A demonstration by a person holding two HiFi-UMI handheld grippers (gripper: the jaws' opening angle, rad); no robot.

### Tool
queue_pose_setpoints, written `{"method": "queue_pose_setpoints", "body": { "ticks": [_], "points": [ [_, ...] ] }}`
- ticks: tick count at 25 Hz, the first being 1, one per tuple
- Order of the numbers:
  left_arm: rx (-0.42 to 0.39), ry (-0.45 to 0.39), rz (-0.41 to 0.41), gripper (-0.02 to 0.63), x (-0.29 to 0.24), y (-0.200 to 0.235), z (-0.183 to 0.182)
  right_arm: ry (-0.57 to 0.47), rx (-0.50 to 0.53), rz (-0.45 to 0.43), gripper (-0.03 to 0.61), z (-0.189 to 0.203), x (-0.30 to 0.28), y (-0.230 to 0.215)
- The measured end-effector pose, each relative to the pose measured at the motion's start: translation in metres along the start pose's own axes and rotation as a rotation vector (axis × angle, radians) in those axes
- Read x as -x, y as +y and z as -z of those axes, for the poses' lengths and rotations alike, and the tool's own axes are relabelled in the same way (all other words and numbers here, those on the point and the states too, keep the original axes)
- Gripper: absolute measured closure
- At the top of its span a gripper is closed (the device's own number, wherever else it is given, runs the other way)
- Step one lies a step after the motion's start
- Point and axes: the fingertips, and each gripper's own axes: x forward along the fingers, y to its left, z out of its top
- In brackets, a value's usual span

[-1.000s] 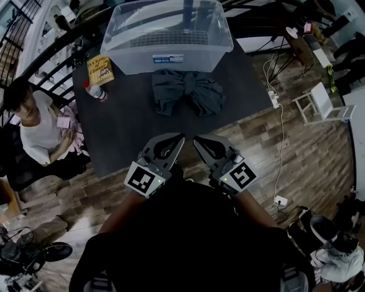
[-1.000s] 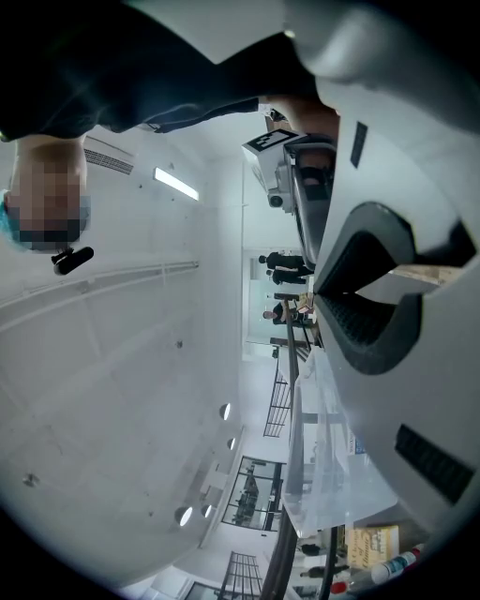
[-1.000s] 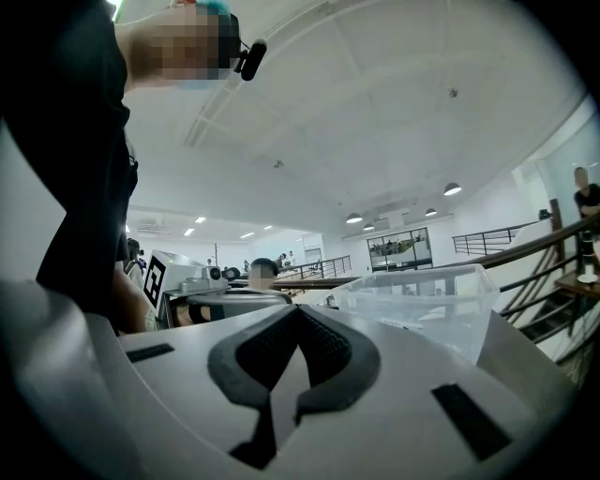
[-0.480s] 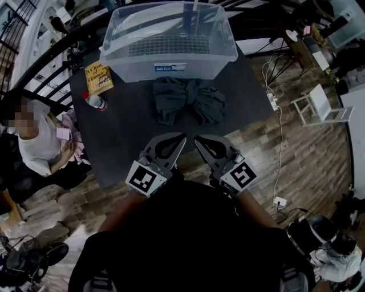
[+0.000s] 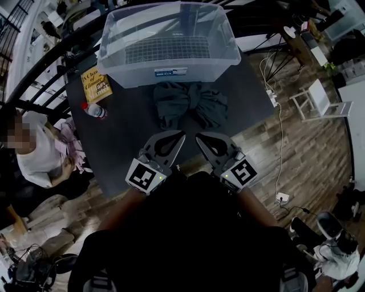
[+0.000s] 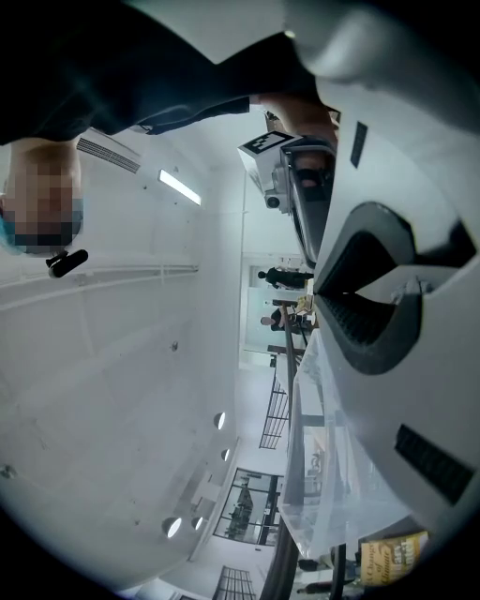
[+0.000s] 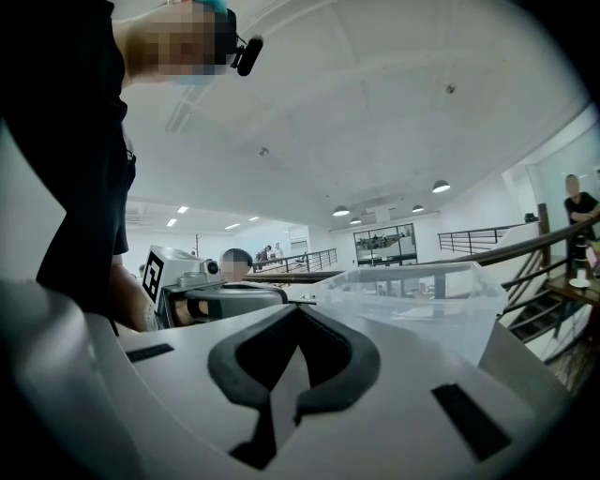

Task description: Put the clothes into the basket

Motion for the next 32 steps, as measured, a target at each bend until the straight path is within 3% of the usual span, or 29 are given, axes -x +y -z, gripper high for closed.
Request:
{"method": "queue_pose_setpoints", "body": {
  "ticks": [7,16,22,26,32],
  "points": [
    [0.006,-0.002,0.000,0.611,-0.007,0.017,0.007,-0.014,0.003,0.017,0.561,0.002,-0.009,-0.017],
    [0.009,-0.028,-0.039,0.611,-0.027,0.042,0.013,0.052,0.000,0.009,0.561,0.017,-0.020,-0.054],
    [0.053,-0.031,-0.075,0.611,-0.047,0.060,0.023,0.140,0.044,-0.029,0.561,0.029,-0.037,-0.086],
    [0.036,-0.035,-0.084,0.611,-0.062,0.066,0.024,0.189,0.086,-0.063,0.561,0.043,-0.047,-0.108],
    [0.048,-0.028,-0.124,0.611,-0.080,0.083,0.038,0.324,0.074,-0.129,0.561,0.079,-0.066,-0.135]
  ]
}}
